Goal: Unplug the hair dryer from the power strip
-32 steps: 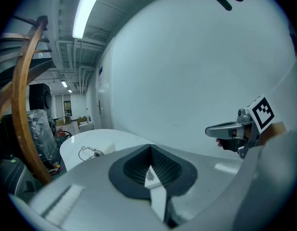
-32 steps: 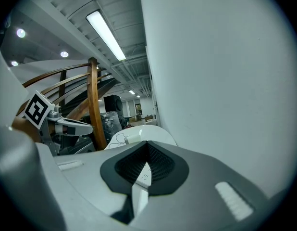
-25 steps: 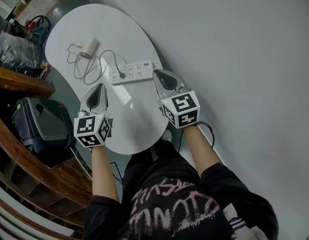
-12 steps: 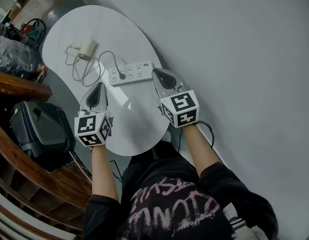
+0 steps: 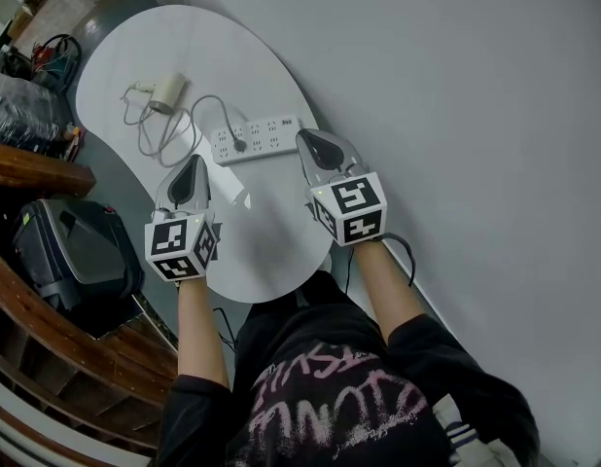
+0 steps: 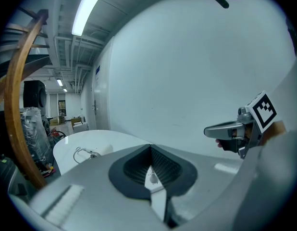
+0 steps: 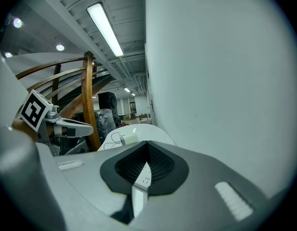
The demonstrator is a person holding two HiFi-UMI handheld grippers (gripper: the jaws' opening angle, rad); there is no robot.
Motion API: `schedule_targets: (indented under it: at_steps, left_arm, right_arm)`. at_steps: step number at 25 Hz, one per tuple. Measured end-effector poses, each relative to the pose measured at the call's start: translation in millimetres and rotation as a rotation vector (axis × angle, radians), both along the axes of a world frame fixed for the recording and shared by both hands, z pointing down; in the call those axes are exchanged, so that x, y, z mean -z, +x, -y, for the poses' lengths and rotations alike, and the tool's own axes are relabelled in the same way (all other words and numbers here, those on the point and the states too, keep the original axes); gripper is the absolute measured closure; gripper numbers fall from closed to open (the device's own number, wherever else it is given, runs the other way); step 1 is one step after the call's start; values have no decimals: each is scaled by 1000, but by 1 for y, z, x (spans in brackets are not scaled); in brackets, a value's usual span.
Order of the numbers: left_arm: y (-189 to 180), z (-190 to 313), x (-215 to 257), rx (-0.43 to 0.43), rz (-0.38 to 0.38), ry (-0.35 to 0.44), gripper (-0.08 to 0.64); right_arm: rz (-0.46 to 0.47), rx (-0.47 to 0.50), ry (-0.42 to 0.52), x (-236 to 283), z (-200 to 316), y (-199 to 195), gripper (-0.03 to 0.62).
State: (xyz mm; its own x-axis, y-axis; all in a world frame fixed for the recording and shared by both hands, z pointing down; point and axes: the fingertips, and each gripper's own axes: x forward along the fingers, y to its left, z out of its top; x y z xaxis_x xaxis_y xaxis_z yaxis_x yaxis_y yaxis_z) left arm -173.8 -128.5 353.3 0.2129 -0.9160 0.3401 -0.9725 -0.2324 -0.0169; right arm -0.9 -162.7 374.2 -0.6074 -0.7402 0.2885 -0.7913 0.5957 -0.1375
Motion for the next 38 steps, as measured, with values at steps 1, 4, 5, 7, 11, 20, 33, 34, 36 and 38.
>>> schedule_targets:
  at_steps: [1, 4, 5, 7, 11, 20, 33, 34, 36, 38]
  left_arm:
    - [-1, 0, -1, -1, -3, -1, 560]
    - [-4, 2, -4, -4, -11, -6, 560]
    - [-5, 3, -6, -5, -13, -8, 560]
    - [-6, 4, -9, -8, -17, -11, 560]
    - [-8, 6, -16, -11, -25, -21, 560]
    - [-12, 13, -32, -9, -46, -48, 560]
    - [-14, 23, -62, -16, -84, -98, 560]
    - [-15, 23, -65, -17, -84, -103, 560]
    - [-14, 24, -70, -21, -82, -112, 560]
    - [-14, 25, -75, -26, -81, -119, 560]
  right_arm:
    - [1, -1, -3, 0, 0, -1, 581]
    - [2, -1, -9, -3, 0, -5, 580]
    - [2, 0, -11, -4, 0, -7, 580]
    - [-1, 0, -14, -6, 1, -10, 580]
    - [-5, -6, -21, -11, 2, -12, 578]
    - [-18, -17, -47, -23, 7, -15, 578]
    - [-42, -22, -101, -51, 11, -22, 578]
    - [-44, -22, -106, -54, 11, -22, 578]
    - [-45, -22, -113, -58, 13, -24, 578]
    - [-46, -20, -119, -63, 14, -26, 578]
